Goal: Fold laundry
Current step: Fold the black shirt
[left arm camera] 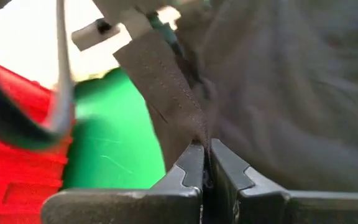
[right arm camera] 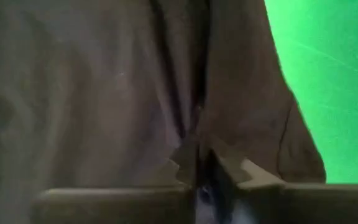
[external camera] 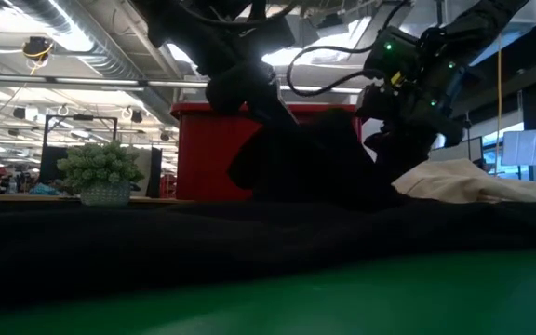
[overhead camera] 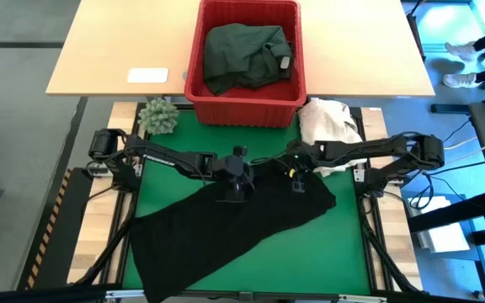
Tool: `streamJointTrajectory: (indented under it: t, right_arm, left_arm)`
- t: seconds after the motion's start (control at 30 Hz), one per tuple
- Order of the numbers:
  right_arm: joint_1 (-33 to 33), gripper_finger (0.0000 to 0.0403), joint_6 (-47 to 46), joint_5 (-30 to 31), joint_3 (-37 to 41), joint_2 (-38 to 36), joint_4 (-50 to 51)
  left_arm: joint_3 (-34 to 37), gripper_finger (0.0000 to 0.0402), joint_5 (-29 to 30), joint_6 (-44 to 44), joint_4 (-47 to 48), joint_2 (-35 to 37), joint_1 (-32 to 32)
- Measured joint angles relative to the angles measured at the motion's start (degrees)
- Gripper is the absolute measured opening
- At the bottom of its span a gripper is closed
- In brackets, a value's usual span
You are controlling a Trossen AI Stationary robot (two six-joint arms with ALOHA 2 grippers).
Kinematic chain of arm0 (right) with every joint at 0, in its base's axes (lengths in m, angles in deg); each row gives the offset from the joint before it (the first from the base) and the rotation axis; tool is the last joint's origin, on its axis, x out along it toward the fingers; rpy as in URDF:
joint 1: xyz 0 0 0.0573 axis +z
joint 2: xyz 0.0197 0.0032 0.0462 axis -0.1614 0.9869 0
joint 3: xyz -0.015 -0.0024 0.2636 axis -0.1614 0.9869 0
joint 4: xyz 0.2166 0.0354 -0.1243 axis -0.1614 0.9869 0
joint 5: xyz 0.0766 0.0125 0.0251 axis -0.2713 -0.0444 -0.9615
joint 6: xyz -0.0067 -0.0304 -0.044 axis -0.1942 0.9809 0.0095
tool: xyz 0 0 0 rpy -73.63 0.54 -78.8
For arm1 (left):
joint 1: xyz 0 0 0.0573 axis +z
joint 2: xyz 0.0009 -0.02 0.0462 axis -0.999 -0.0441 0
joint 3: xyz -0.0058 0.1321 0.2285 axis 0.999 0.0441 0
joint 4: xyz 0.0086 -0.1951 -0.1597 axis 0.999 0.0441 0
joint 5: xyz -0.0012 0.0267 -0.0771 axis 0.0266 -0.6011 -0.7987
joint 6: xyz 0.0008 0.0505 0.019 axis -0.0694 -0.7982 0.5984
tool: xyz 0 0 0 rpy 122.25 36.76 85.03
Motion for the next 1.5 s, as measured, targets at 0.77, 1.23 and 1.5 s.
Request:
streamJointTrajectory:
  t: [0.77,1.23,1.5]
  right_arm:
    - [11.23,0.0164,-3.09,3.82,0.0,-4.85,8.76]
    - [11.54,0.0197,-3.97,19.78,0.0,-4.85,10.3]
    - [7.58,0.0141,-7.56,23.07,0.0,-4.68,10.3]
  left_arm:
    - [0.0,0.0045,-7.18,-1.59,5.66,-0.02,-6.18]
    - [0.0,0.0057,-6.49,0.54,3.9,-0.04,-9.39]
    - [0.0,0.0056,-6.42,9.48,4.98,-0.04,-9.75]
